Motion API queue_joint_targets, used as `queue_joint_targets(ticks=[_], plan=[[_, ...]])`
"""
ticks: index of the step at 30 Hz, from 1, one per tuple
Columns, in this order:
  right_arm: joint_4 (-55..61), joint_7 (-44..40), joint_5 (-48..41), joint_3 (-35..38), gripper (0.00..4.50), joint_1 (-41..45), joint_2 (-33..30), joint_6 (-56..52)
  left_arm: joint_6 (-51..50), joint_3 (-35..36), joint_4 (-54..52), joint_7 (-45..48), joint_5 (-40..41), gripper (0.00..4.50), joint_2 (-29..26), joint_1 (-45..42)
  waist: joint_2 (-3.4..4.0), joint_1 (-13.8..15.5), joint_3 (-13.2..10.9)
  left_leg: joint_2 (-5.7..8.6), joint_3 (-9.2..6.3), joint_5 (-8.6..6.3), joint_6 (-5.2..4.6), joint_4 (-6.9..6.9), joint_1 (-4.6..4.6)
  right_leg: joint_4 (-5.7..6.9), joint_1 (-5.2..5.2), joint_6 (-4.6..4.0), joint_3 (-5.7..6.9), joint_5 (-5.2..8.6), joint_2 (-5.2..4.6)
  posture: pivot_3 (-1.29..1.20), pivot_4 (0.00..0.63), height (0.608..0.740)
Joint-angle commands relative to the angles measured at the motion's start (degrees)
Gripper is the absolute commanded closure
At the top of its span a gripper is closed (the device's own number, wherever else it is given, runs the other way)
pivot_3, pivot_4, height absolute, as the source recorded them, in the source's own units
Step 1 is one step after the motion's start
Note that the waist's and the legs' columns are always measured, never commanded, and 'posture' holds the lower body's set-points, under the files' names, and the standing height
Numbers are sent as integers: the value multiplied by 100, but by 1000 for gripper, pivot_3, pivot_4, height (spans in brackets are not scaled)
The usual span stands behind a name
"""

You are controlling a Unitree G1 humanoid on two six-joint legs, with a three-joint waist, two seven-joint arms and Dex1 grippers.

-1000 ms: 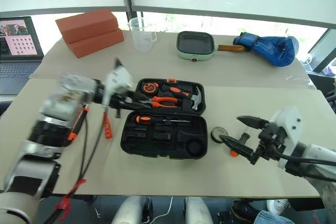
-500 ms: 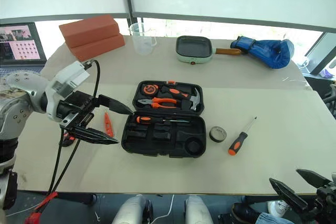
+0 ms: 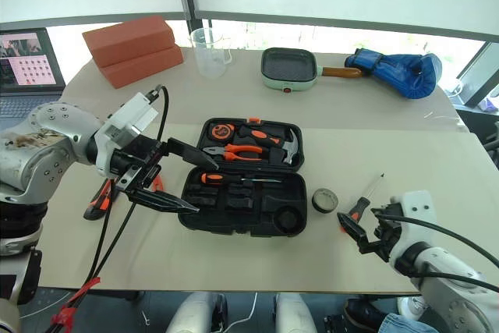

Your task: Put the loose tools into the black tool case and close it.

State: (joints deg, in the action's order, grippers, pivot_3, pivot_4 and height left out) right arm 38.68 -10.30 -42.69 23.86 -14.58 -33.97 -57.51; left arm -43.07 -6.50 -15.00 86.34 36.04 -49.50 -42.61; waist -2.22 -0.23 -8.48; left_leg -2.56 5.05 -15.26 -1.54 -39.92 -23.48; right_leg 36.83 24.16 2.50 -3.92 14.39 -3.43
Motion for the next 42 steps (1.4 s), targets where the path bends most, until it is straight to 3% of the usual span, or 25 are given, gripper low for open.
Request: queue_joint_targets(ticks=[1,5,8,16,21,23,27,30,33,37,42], plan=[[-266,356,307,-199,0,217,206,-80,322,-4,-82,-149,-220,91,-54,-118,0,1,0,0,1,0,0,0,-1,-1,1,0,0,0,0,0,150,740],[-588,395,650,-441,0,278,289,-9,331,-3,-89,-188,-225,91,-64,-142,-1,-16,1,-1,1,0,0,-1,1,1,-2,1,0,0,1,0,150,740],[-887,516,1023,-370,677,189,335,132,315,-9,-122,-223,-210,0,-85,-163,-11,-17,7,-1,1,0,0,-1,7,0,-8,1,0,0,1,0,150,740],[-970,767,1116,237,3413,304,748,190,227,17,-136,-268,-141,0,-91,-204,-22,10,14,-2,1,0,0,-7,7,0,-13,5,1,-1,0,0,150,740],[-1203,621,949,912,3434,679,601,220,196,46,-146,-304,-117,0,-129,-151,-18,24,11,0,2,0,0,-8,4,0,-10,6,0,-2,-1,0,150,740],[-1253,-25,775,952,3434,933,218,502,149,82,-158,-300,-95,0,-203,-73,-10,10,6,0,3,0,0,-6,3,2,-6,6,-2,-2,-1,0,150,740],[-1224,-2868,408,78,3434,1395,-1231,1344,48,284,-290,-255,-38,0,-613,408,37,-152,-13,2,12,0,-1,7,16,5,-1,8,-26,-3,5,0,150,740],[-1696,-3812,662,-584,3434,1902,-1677,1934,-62,470,-489,-231,74,0,-925,765,28,-187,-16,-18,-7,-1,-2,18,23,5,-5,-14,-13,4,33,0,150,740],[-2117,-4499,857,-1239,3434,2588,-1819,2322,-77,690,-689,-150,175,0,-1291,1219,25,-163,-18,-21,-14,-1,-1,15,12,13,4,-22,-4,10,34,0,150,740],[-2593,-5744,1372,-2667,3434,3919,-1705,2850,27,1196,-1126,-346,103,0,-1682,2174,30,-173,-23,-14,3,-1,-1,9,14,14,5,-15,-10,9,16,0,150,740],[-3491,-6184,2298,-3876,3434,4932,-1059,3532,-184,1819,-1468,-802,311,0,-1721,2645,14,-48,-32,-18,4,1,3,5,12,19,8,-17,2,8,17,0,150,740]])
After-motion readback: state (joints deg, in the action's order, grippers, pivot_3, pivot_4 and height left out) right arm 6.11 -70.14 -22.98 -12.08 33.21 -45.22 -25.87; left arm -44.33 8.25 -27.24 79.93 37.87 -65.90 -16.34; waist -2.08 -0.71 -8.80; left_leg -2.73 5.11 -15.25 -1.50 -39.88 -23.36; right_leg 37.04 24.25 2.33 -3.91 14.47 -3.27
